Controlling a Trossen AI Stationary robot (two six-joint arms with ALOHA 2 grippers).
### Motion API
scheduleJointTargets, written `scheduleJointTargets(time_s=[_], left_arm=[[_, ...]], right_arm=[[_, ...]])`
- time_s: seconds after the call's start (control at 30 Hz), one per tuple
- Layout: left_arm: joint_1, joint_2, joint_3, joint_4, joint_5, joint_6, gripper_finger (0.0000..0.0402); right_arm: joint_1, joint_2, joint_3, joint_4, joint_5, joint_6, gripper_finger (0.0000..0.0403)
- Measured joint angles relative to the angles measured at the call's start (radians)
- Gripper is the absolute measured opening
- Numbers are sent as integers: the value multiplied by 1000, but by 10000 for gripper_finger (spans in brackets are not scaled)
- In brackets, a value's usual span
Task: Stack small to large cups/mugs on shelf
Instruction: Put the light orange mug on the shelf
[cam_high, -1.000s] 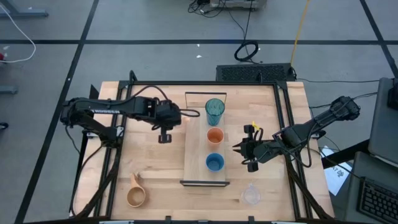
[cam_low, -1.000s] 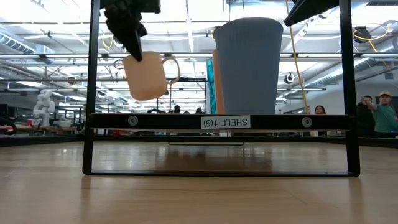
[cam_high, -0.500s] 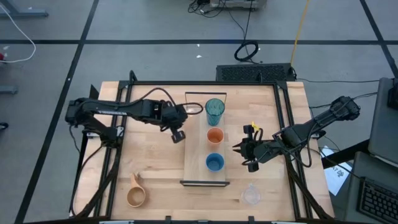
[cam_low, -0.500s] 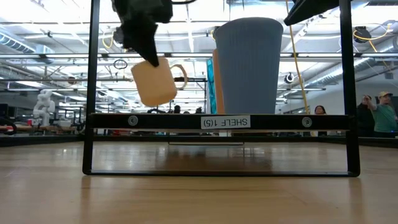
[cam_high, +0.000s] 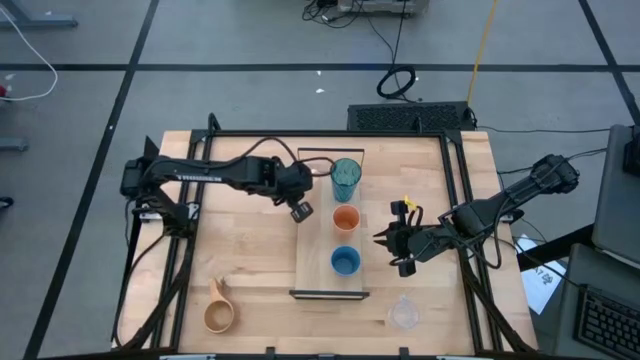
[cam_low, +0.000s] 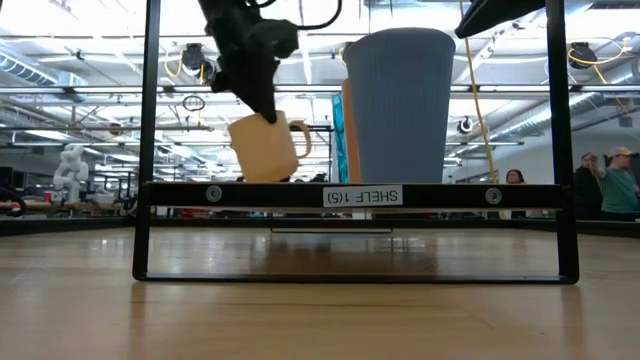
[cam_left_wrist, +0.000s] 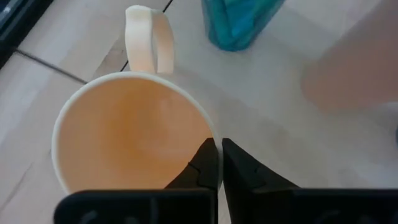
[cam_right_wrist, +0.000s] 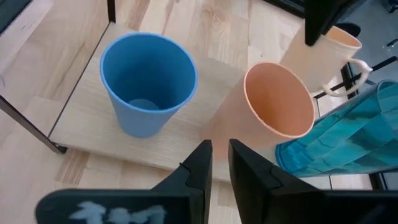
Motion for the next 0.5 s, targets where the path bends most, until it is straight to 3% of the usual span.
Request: scheduleJointTargets(time_s=[0.5], left_arm=[[27,48,6,39,-14,-35,6]], right_arm=[[0,0,0,10,0,-13,42]])
